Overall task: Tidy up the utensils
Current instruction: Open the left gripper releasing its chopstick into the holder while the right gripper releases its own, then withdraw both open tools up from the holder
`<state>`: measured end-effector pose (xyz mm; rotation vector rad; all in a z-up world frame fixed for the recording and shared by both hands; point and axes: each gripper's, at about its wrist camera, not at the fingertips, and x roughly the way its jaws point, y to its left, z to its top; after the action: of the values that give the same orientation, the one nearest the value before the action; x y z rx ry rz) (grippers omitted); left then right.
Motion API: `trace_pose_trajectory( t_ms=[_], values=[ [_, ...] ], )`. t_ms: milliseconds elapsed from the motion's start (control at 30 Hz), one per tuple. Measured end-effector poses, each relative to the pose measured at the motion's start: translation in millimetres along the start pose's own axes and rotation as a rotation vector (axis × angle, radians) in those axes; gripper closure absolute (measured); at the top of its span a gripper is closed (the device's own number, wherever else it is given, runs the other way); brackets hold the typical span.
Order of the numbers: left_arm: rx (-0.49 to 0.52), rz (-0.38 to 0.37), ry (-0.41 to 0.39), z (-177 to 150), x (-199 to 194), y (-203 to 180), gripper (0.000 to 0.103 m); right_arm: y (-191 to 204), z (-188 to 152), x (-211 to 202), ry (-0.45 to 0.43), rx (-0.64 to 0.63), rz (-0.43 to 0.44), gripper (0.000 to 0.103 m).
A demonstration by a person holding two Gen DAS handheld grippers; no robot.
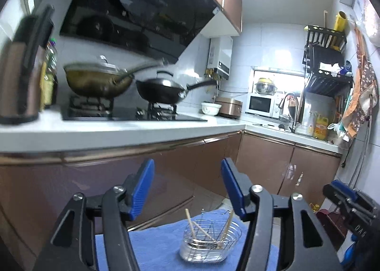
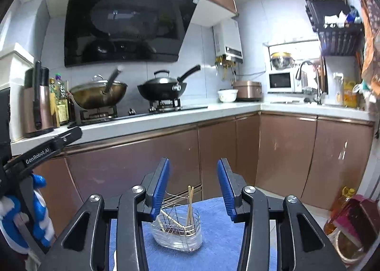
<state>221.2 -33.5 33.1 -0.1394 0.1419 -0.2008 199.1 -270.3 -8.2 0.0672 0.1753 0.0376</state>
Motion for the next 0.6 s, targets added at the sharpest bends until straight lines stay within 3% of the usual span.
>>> trace_pose_trajectory(
  t_ms=[300, 600],
  values=[
    [0.001, 0.03, 0.024, 8, -80, 25, 0.035, 10, 15, -82, -0.056, 0.01, -0.014, 0.048],
    [0.019, 0.057, 0.028, -4, -131, 31, 0.034, 15, 6, -137, -0.083, 0.018, -0.029, 0.014]
  ],
)
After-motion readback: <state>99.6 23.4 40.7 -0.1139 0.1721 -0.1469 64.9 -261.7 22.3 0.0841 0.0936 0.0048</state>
